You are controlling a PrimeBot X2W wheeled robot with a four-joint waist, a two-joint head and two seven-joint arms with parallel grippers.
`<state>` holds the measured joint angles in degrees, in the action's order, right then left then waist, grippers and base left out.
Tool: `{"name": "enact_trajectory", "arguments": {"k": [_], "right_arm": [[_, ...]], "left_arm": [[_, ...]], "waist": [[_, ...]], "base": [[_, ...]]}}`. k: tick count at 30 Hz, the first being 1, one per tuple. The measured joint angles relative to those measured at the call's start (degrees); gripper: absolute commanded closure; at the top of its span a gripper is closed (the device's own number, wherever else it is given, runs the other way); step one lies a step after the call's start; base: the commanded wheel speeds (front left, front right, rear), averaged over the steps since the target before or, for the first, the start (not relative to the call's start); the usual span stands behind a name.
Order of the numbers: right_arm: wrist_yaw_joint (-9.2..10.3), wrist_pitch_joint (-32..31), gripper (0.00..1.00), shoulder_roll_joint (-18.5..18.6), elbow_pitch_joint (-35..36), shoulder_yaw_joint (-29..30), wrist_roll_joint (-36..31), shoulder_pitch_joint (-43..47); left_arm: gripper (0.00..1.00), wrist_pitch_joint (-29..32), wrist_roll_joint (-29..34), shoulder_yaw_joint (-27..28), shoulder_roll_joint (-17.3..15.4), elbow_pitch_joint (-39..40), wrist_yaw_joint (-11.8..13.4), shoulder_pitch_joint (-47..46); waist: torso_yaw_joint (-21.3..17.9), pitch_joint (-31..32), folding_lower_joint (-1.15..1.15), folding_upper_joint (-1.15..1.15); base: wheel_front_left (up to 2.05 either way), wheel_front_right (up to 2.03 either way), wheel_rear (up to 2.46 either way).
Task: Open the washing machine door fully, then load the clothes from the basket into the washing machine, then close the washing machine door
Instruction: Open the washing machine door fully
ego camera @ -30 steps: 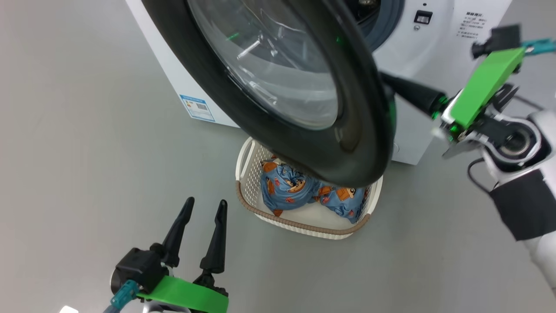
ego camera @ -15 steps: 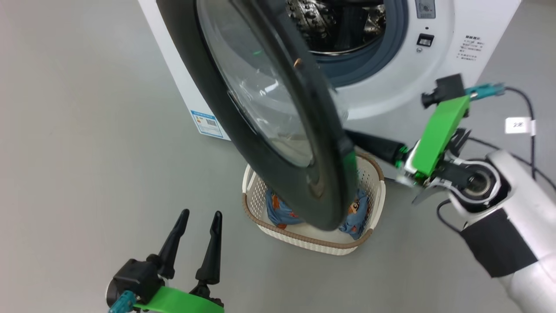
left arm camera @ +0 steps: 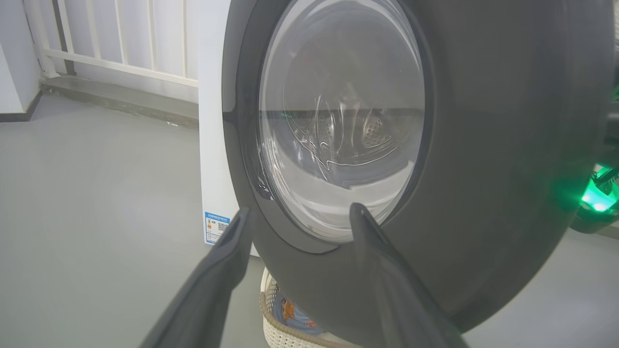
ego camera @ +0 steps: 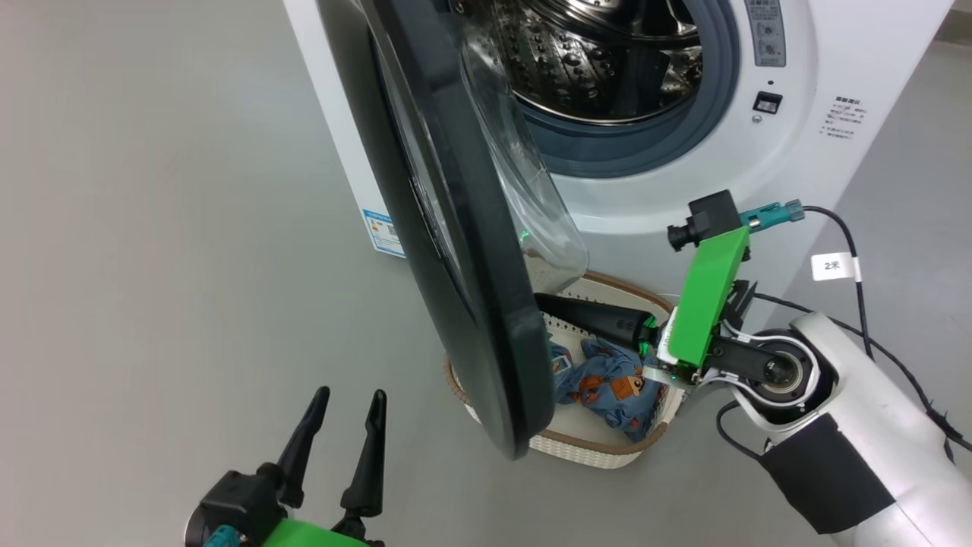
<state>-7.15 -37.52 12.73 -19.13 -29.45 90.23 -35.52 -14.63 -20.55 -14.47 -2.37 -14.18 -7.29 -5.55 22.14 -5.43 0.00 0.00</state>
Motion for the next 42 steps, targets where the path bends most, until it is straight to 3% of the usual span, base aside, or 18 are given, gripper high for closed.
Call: {"name": "enact_trajectory", "arguments": {"k": [18,19,22,23,24,25,42], "right_arm": [[-0.01,2.9,0.98,-1.7,0.3,0.5,-0.5,3.7],[-0.01,3.4,0.82,-1.7,0.4,0.7,-0.6,4.2],[-0.01,5.4,0.52,-1.2,0.9,1.5,-1.0,5.7],[-0.01,6.2,0.16,-0.9,1.1,1.9,-1.1,6.3],[-0.01,7.1,0.04,-0.7,1.3,2.1,-1.1,6.9],[-0.01,7.8,0.0,-0.3,1.4,2.3,-1.1,7.6],[-0.01,22.7,0.0,4.7,1.6,3.7,-4.2,17.9]], "left_arm": [[0.0,0.0,1.0,0.6,0.0,-0.6,-0.1,1.2],[0.0,0.0,1.1,0.7,0.0,-0.7,-0.1,1.2],[0.0,0.0,1.3,1.1,0.0,-0.8,-0.1,1.3],[0.0,0.0,1.4,1.3,0.0,-0.8,-0.1,1.5],[0.0,0.0,1.5,1.5,0.0,-0.8,-0.1,1.7],[0.0,0.0,1.5,1.7,-0.1,-0.8,-0.1,2.1],[0.0,0.0,2.6,6.8,-0.1,-0.7,-0.1,4.9]], "waist": [[-1.5,1.9,0.0,0.0],[-1.8,2.1,0.0,0.0],[-2.8,2.6,0.0,0.0],[-3.2,2.7,0.0,0.0],[-3.6,2.9,0.0,0.0],[-4.0,3.1,0.0,0.0],[-11.6,5.1,0.0,0.0]], "base": [[0.0,0.0,0.0],[0.0,0.0,0.0],[0.0,0.0,0.0],[0.0,0.0,0.0],[0.0,0.0,0.0],[0.0,0.0,0.0],[0.0,0.0,0.0]]}}
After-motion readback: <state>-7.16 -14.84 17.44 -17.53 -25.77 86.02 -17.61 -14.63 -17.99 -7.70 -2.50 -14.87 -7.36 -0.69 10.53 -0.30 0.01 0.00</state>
